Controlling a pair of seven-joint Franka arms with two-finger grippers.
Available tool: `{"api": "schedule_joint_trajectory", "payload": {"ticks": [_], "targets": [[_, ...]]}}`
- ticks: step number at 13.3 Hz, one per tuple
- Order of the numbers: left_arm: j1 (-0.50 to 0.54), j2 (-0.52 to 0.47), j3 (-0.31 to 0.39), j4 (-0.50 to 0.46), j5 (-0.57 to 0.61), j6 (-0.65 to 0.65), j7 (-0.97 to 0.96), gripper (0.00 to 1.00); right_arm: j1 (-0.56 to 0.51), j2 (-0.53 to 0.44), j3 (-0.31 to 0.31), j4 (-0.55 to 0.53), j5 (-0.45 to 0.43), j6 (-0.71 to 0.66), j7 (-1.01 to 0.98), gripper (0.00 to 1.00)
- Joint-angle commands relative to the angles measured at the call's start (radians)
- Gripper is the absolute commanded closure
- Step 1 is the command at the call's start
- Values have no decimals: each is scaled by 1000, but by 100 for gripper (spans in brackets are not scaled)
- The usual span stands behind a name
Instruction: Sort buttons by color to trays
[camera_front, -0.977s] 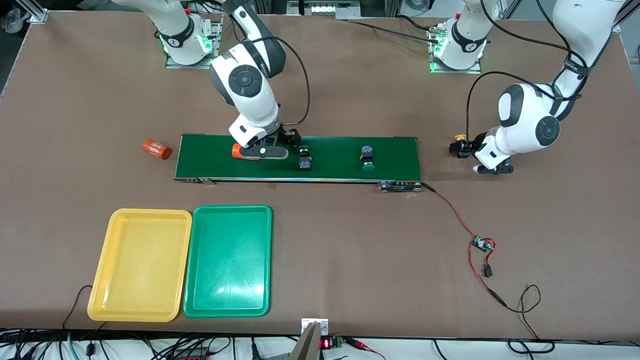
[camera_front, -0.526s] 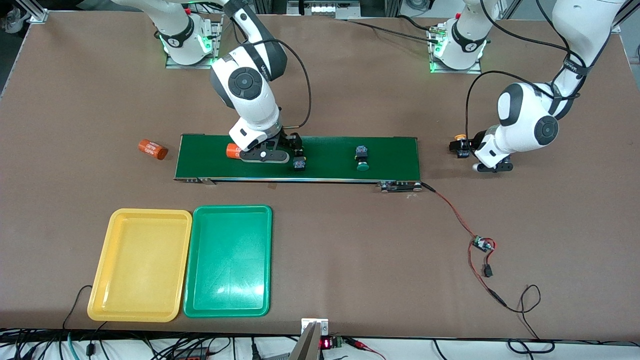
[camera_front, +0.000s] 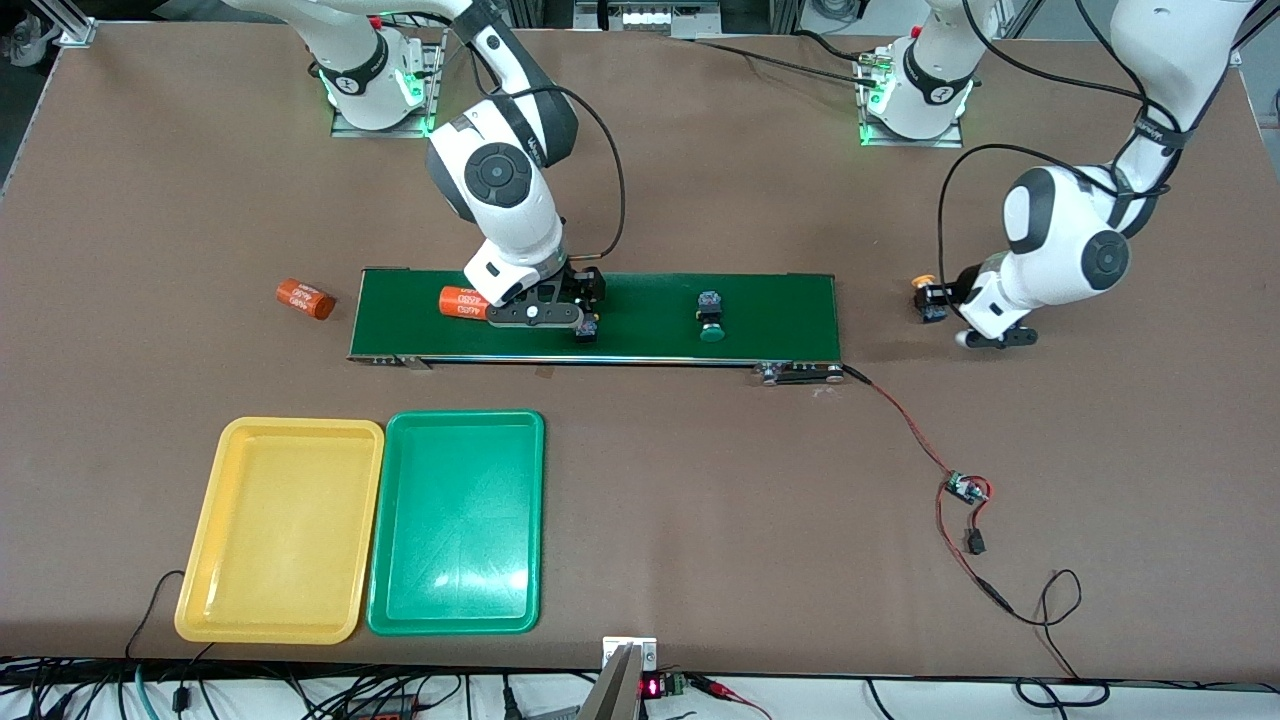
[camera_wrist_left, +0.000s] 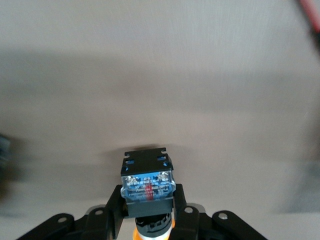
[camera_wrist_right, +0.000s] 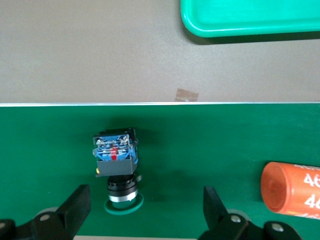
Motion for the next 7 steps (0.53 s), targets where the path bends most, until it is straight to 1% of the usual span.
{"api": "schedule_joint_trajectory", "payload": {"ticks": [1, 3, 4, 6, 7], "targets": [[-8, -56, 8, 128, 12, -138, -18, 99, 17, 27, -10, 21, -4, -6, -43, 0], [-71, -56, 7, 263, 12, -270, -74, 100, 17, 35, -10, 21, -2, -6, -87, 0], [-105, -56, 7, 308, 12, -318, -75, 100, 17, 38, -10, 21, -1, -3, -87, 0], [-198, -59, -2, 325, 11, -332, -86, 100, 17, 47, -10, 19, -2, -2, -87, 0], [-252, -58, -1, 325, 3, -331, -141, 100, 17, 55, -10, 18, -4, -2, -87, 0]]}}
